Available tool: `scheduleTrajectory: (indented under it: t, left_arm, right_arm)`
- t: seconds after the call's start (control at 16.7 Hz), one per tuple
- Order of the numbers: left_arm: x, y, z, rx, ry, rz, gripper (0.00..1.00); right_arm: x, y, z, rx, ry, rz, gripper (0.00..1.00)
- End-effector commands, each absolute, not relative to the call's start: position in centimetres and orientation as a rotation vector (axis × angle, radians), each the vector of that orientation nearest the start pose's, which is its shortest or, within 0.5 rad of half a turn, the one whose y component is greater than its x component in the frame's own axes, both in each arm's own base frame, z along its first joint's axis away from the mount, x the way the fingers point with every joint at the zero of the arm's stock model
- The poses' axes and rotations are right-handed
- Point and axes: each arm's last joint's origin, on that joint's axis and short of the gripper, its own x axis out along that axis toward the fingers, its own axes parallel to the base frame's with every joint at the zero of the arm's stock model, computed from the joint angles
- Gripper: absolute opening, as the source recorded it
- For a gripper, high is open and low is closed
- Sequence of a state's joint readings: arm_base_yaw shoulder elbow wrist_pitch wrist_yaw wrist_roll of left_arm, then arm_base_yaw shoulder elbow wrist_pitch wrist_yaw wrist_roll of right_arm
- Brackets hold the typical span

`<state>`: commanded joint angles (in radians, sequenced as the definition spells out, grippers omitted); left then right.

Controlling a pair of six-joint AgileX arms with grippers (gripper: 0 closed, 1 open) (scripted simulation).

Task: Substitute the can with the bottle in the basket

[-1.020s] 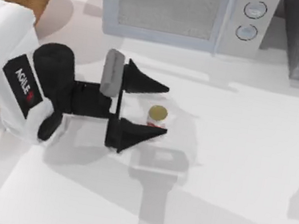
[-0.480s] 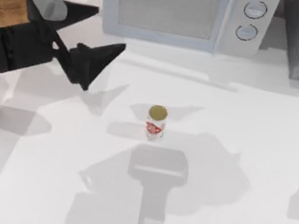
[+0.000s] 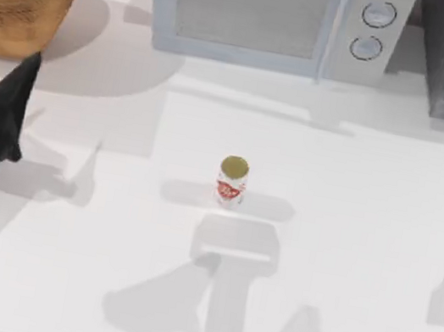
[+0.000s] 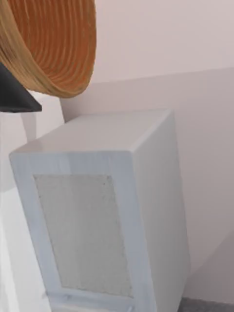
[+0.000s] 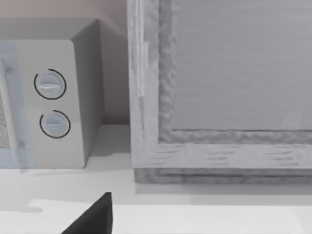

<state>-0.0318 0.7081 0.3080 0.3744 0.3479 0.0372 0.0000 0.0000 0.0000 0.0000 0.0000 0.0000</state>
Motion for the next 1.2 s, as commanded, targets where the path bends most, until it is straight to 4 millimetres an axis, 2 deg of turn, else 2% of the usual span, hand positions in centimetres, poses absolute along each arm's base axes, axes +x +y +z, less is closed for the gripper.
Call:
scheduleTrajectory:
  t: [0.18,0.42,0.66,1.2]
  left_arm:
    - [13.2,-0.9,20.9,0.021,-0.01,-0.214,1.0]
    - [11.0,-0.3,17.7,0.009,-0.011,-0.064,1.0]
    - [10.6,-0.1,16.0,0.0,0.0,-0.001,1.0]
    - [11.0,0.0,15.6,0.001,0.033,0.005,1.0]
  right_arm:
    - [10.6,-0.1,16.0,0.0,0.0,0.0,1.0]
    - [10.6,-0.1,16.0,0.0,0.0,0.0,1.0]
    - [10.6,-0.1,16.0,0.0,0.0,0.0,1.0]
    - [10.6,-0.1,16.0,0.0,0.0,0.0,1.0]
